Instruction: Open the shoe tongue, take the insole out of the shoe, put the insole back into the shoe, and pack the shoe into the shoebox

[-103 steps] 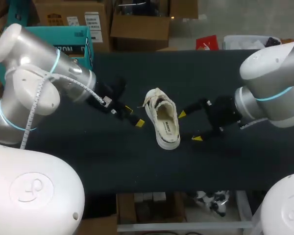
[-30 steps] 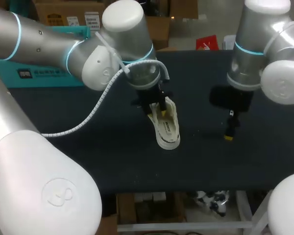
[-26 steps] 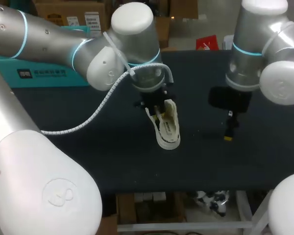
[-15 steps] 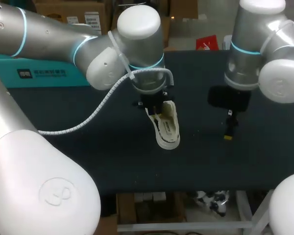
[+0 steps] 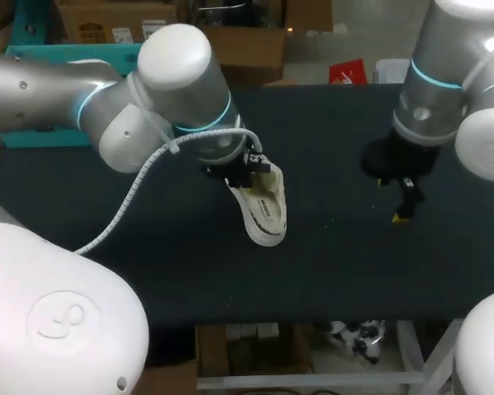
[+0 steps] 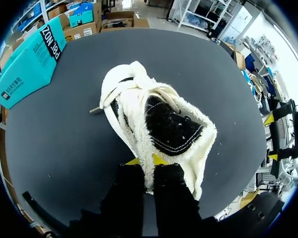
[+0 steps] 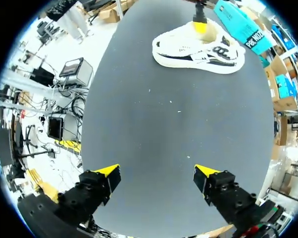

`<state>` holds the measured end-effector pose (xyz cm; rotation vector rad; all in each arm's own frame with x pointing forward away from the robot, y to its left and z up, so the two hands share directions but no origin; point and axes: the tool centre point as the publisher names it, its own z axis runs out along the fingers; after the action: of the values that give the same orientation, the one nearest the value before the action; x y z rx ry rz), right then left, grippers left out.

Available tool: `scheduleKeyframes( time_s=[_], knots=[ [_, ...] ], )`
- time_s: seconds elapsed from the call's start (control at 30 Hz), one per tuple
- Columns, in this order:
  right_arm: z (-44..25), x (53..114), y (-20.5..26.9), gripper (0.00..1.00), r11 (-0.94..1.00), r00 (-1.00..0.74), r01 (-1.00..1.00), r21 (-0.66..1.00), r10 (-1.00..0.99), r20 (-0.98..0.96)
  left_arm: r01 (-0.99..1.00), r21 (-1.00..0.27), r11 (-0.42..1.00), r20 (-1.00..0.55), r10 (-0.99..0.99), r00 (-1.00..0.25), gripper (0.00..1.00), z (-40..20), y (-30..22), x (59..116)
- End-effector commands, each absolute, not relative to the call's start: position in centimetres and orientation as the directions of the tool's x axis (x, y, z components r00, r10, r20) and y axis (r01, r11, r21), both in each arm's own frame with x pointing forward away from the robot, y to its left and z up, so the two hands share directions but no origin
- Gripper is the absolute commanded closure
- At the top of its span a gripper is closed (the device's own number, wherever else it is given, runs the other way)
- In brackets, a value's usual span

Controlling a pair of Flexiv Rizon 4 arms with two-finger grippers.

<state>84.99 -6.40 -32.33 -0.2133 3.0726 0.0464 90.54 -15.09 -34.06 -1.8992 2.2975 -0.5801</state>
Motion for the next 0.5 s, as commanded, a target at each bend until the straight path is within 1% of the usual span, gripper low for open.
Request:
scheduleKeyframes(
  time_s=[0.03, 0.13, 0.37, 0.5],
  knots=[
    [-31.5, 86.6, -5.8, 0.0, 0.977, -0.975, -0.213, -0.007, -0.211, 0.074, -0.918, -0.363, 0.158, 0.242, -0.936, -0.256, 1.0, -33.8, -14.2, 90.7],
    [-30.9, 86.7, -5.5, 0.0, 0.982, -0.979, -0.186, -0.023, -0.183, 0.092, -0.911, -0.37, 0.182, 0.233, -0.931, -0.281, 1.0, -33.7, -13.9, 90.8],
    [-29.9, 86.2, -5.2, 0.0, 0.986, -0.985, -0.165, -0.02, -0.164, 0.054, -0.893, -0.394, 0.218, 0.236, -0.915, -0.328, 1.0, -32.9, -12.9, 91.1],
    [-29.7, 86.2, -5.3, 0.0, 0.985, -0.984, -0.173, 0.008, -0.173, 0.034, -0.868, -0.422, 0.263, 0.242, -0.89, -0.387, 1.0, -31.9, -12.6, 91.4]
  ],
)
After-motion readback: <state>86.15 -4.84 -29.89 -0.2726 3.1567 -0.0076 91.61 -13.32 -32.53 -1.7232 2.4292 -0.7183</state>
